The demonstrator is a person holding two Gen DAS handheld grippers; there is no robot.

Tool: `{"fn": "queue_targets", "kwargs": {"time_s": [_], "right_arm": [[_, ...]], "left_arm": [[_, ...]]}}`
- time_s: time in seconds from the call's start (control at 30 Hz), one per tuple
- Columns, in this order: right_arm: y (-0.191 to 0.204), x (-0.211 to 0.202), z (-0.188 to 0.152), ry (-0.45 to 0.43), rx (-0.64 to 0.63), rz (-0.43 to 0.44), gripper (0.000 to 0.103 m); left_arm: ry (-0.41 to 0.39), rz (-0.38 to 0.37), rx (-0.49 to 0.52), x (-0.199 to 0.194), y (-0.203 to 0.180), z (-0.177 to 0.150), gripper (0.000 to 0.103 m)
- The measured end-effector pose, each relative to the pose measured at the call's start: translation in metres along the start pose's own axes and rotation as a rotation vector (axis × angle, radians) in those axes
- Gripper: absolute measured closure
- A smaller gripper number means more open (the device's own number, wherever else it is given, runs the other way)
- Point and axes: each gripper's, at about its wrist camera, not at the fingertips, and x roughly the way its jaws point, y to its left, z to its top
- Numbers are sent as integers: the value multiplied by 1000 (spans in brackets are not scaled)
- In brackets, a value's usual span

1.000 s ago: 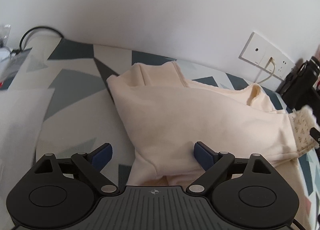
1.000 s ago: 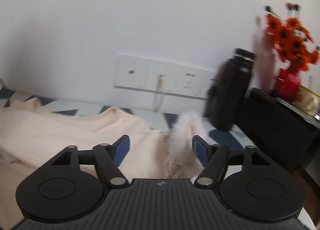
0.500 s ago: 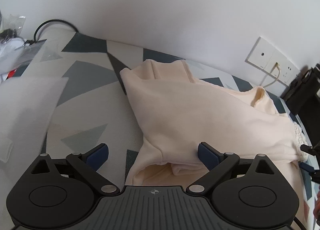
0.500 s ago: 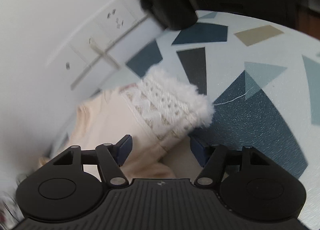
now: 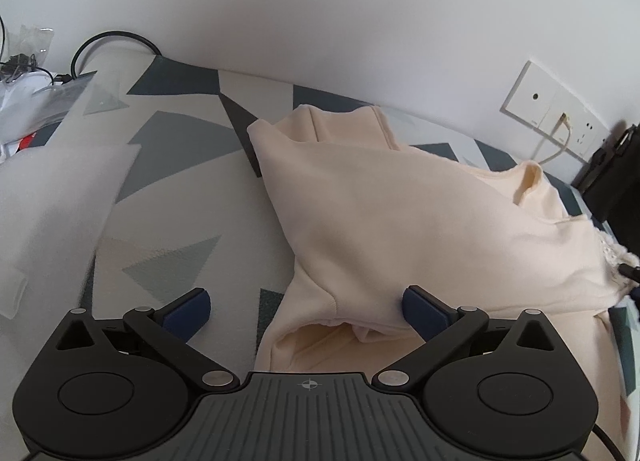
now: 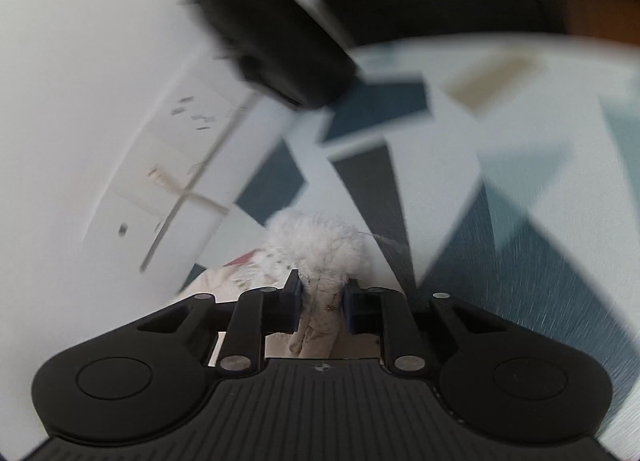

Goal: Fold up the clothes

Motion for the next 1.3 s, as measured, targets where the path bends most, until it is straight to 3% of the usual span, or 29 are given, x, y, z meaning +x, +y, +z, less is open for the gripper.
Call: {"fn": "queue_targets", "kwargs": {"time_s": [0.1,0.23,0.33,0.43,0.57,0.7,0.73,0.83,0.93,1.07,1.17,1.23,1.3], "right_arm": [[42,-20,-15,-70,-292,45,84],[92,-30,-53,-67,-673,176,84],[117,-23,-84,6,-878,258,84],[129,-12,-106,117,-972,338,85],[134,2,-113,234,-962,376,85],[143,-5,-121,252,-1088,376,80],[145,-8,-121,258,-1105,382,74],[141,-18,-98,306,-953,470,63],[134,-21,-68,290,-749,500,62],[129,-3,-50,229,-624,333,66],[137,12,-66,228,-707,266,69],[141,22,-80,297,-723,297,69],[149,31,-102,333,-835,267,68]], "left_arm": [[-41,-13,-47,-6,4,1,3],[-72,26,-45,-12,7,6,3],[-70,9,-65,-15,14,8,3],[-64,7,-71,-15,17,6,3],[-54,5,-60,-14,17,2,3],[-42,-6,-67,-11,17,-3,3],[-41,-7,-71,-11,18,-3,3],[-41,-8,-83,-11,21,-4,3],[-41,-3,-92,-11,24,-4,3],[-35,1,-104,-10,25,-5,3],[-31,9,-92,-9,22,-5,2],[-27,10,-86,-9,21,-5,2],[-24,10,-82,-9,20,-6,1]]}}
